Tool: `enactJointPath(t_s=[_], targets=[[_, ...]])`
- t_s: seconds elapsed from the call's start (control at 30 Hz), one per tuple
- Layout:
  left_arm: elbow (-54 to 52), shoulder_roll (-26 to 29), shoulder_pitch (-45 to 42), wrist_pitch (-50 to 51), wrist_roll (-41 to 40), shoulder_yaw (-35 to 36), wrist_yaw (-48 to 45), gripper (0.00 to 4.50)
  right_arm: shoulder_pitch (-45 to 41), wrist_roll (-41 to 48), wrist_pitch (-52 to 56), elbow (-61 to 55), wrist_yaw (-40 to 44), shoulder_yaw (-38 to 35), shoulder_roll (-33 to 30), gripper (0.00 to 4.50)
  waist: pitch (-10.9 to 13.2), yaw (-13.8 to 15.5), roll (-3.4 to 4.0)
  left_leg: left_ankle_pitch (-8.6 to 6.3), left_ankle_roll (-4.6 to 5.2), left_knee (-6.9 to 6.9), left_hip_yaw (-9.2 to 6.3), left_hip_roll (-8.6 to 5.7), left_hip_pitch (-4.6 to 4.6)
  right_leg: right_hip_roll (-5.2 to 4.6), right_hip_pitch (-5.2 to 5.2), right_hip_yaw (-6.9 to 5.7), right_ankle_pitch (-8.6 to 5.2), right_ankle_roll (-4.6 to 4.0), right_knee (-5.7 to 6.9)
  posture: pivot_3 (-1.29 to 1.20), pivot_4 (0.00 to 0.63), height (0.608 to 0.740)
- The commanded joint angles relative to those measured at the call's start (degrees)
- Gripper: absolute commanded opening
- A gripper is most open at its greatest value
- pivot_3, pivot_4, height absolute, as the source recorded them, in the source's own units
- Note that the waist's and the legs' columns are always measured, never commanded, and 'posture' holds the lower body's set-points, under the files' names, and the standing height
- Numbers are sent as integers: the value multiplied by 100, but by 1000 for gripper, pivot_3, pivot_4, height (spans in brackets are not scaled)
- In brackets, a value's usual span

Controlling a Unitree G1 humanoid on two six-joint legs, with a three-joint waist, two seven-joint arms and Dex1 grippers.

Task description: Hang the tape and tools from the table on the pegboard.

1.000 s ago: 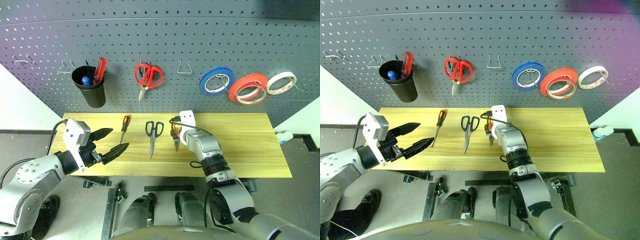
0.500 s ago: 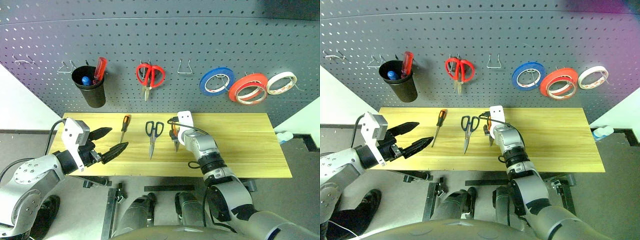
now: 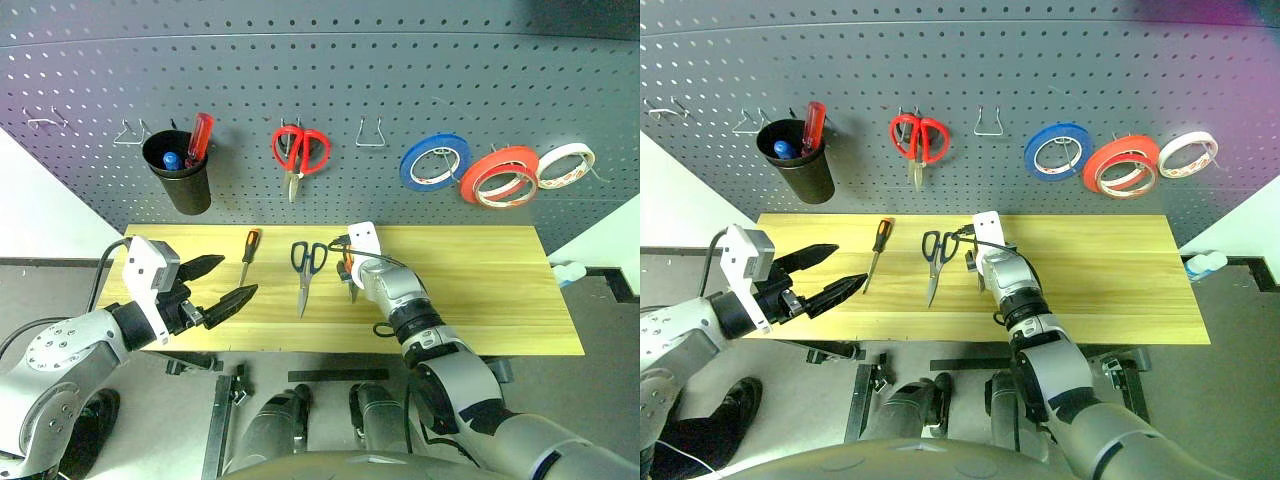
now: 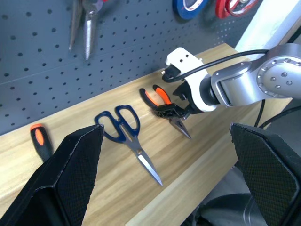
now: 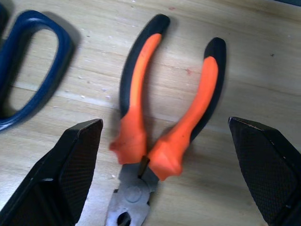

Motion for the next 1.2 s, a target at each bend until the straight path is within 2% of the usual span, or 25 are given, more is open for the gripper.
enactJointPath(t_s=[0.03,0.27,0.37,0.57,0.93,1.03,1.1,1.2], targets=[[-216,114,29,-8,-133,217,7,4500,-183,-59,-129,115,-86,9,50,4479,15,3,-2,0,0,0,0,0,0,0,0,0,0,0,0,-30,268,740],[-249,145,117,-23,-162,227,43,4500,-213,-99,-202,334,-128,57,91,4479,40,2,-10,1,1,-1,0,0,-1,0,-1,0,0,0,-3,-27,271,740],[-268,148,122,-17,-179,234,74,4500,-246,-96,-169,416,-62,64,92,3913,42,3,-10,-1,-2,-1,0,0,-1,0,0,0,0,0,-3,-21,273,740],[-293,162,118,9,-216,274,118,4500,-277,-256,-214,513,-167,200,37,2082,55,7,-15,-2,-3,-1,-1,0,-1,0,-1,0,0,0,-4,-18,277,740],[-241,170,94,3,-242,278,122,4500,-329,-309,-464,613,-20,248,-29,2083,64,5,-18,-3,-4,-3,-2,0,-2,0,0,-1,-1,0,-6,-22,276,740],[-217,170,99,-16,-230,263,119,4500,-213,-69,-568,504,190,18,-97,2083,74,5,-19,-2,-4,-5,-2,0,-2,0,-1,0,-1,0,-7,-25,276,740],[-202,168,94,-21,-230,253,114,4500,-96,242,-642,295,775,-131,-132,2083,78,5,-22,-2,-4,-7,-2,0,-2,0,-2,-1,0,0,-7,-30,274,740],[-168,160,87,-44,-219,235,90,4500,22,309,-553,17,922,-199,-258,2083,83,3,-23,-2,-3,-10,-2,0,-3,0,1,-1,0,1,-14,-34,274,740]])
